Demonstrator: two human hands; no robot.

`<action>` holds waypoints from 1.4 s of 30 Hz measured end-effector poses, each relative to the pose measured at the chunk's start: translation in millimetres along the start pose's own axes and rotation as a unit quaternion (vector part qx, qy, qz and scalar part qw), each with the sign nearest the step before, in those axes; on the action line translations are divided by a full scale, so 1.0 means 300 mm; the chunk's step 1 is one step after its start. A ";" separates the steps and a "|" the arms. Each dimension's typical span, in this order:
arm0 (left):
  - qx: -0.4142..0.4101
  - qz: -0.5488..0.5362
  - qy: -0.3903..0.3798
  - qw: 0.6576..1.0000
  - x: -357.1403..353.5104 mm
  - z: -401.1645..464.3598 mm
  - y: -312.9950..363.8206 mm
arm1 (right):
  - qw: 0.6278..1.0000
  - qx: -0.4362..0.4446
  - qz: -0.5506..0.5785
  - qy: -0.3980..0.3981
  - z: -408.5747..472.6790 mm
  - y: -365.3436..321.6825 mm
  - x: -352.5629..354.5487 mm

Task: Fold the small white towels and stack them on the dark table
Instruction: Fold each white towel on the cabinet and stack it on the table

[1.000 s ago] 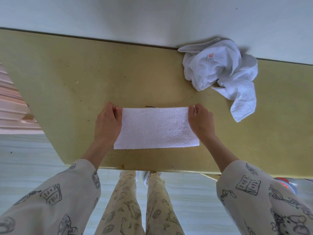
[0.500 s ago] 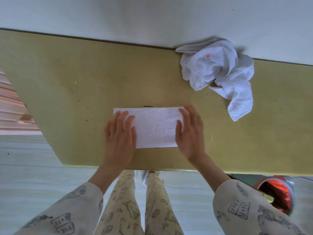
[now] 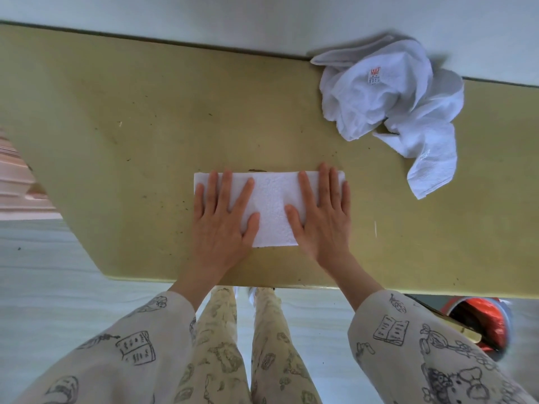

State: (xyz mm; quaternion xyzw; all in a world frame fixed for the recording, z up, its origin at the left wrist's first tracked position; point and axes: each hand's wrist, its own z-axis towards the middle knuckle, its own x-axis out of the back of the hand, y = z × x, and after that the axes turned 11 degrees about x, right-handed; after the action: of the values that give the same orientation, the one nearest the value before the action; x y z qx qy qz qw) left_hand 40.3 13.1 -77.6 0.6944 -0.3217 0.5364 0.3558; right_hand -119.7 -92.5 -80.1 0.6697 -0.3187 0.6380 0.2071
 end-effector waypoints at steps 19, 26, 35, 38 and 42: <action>0.418 -0.197 -0.060 0.885 0.145 0.021 -0.007 | 1.000 -0.016 -0.010 -0.021 0.004 -0.010 0.016; 0.384 -0.202 -0.100 0.895 0.192 0.050 0.002 | 0.999 -0.018 -0.013 -0.030 0.005 -0.010 0.017; 0.441 -0.441 -0.248 0.741 0.241 0.067 -0.040 | 0.999 -0.017 -0.013 -0.027 0.003 -0.011 0.020; 0.454 -0.509 -0.252 0.686 0.255 0.051 -0.045 | 1.000 -0.015 -0.009 -0.019 0.002 -0.012 0.021; 0.448 -0.497 -0.194 0.718 0.230 0.039 -0.042 | 1.000 -0.013 -0.009 -0.023 0.002 -0.010 0.021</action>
State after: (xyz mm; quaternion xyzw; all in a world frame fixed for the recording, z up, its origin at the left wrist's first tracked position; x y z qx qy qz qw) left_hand 71.7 5.5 -14.2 0.9217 0.2850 0.2173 0.1486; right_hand -117.4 -91.8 -73.6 0.6846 -0.3257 0.6160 0.2142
